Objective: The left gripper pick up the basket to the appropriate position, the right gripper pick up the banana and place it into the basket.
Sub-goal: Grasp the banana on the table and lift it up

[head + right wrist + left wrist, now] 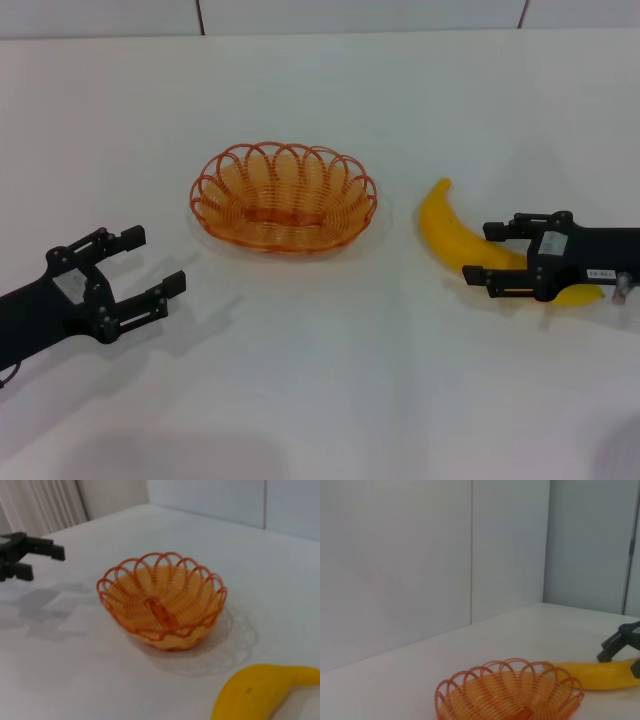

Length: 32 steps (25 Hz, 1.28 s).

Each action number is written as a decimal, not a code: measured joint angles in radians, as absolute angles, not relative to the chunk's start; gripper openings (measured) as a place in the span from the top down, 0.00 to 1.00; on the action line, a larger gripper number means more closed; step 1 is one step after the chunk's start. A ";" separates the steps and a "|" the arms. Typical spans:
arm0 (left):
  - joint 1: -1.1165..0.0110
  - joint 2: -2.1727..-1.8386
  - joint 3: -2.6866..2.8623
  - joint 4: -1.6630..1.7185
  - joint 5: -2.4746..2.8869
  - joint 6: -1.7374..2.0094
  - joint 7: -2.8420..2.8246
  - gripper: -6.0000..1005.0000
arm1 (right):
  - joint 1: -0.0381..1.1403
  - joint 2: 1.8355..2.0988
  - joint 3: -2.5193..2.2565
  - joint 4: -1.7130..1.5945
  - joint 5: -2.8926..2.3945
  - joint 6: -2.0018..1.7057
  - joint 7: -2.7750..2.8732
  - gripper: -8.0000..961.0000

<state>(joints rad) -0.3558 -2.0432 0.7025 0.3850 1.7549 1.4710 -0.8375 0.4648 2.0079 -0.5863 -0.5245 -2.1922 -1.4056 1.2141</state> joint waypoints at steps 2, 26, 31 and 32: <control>-0.356 -2.043 0.703 0.385 1.755 1.471 -0.837 0.20 | 0.465 2.008 -0.600 -0.525 -2.193 -1.404 1.214 0.20; -0.356 -2.043 0.713 0.385 1.759 1.471 -0.837 0.20 | 0.473 2.008 -0.602 -0.525 -2.184 -1.405 1.220 0.51; -0.354 -2.043 0.712 0.385 1.760 1.471 -0.837 0.20 | 0.470 2.016 -0.600 -0.556 -2.112 -1.415 1.213 0.53; -0.354 -2.043 0.712 0.385 1.760 1.471 -0.837 0.20 | 0.470 2.017 -0.602 -0.561 -2.098 -1.418 1.212 0.53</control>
<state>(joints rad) -0.3543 -2.0432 0.7119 0.3850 1.7601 1.4710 -0.8375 0.4702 2.0173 -0.6017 -0.5613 -2.0982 -1.4178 1.2124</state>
